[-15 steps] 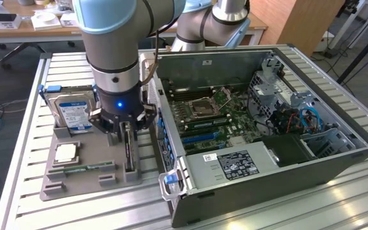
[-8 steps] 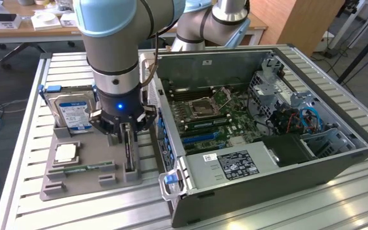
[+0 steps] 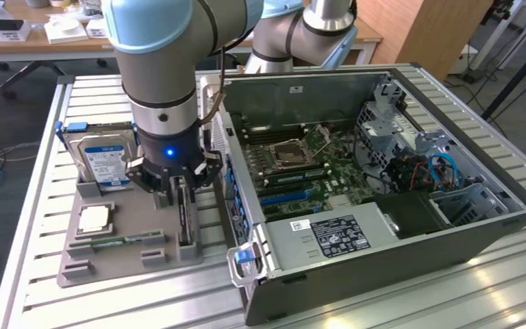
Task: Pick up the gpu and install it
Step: 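Pick up the gpu and move the gpu toward the slot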
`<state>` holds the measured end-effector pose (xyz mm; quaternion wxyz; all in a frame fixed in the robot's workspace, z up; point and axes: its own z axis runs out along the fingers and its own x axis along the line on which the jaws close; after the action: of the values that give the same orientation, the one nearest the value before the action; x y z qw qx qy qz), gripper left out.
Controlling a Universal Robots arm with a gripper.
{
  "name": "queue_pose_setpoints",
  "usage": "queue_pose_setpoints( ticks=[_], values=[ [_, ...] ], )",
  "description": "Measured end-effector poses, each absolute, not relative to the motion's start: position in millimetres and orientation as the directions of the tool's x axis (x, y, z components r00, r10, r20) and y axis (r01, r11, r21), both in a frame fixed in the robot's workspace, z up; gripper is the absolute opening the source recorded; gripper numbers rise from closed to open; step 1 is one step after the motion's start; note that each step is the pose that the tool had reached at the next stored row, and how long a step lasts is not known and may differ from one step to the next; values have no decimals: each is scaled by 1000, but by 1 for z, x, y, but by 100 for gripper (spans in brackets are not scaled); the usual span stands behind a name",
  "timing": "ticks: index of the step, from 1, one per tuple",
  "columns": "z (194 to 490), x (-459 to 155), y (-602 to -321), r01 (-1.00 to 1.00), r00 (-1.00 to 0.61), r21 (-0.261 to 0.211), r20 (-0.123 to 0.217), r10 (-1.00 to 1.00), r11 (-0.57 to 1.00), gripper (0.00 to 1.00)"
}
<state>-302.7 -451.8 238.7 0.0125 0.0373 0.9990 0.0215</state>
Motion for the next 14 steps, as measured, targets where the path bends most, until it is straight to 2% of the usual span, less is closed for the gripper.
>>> queue_pose_setpoints(
  ticks=[14],
  values=[
    [232,-303,-454,74,-997,43,-23,75,996,41]
  ],
)
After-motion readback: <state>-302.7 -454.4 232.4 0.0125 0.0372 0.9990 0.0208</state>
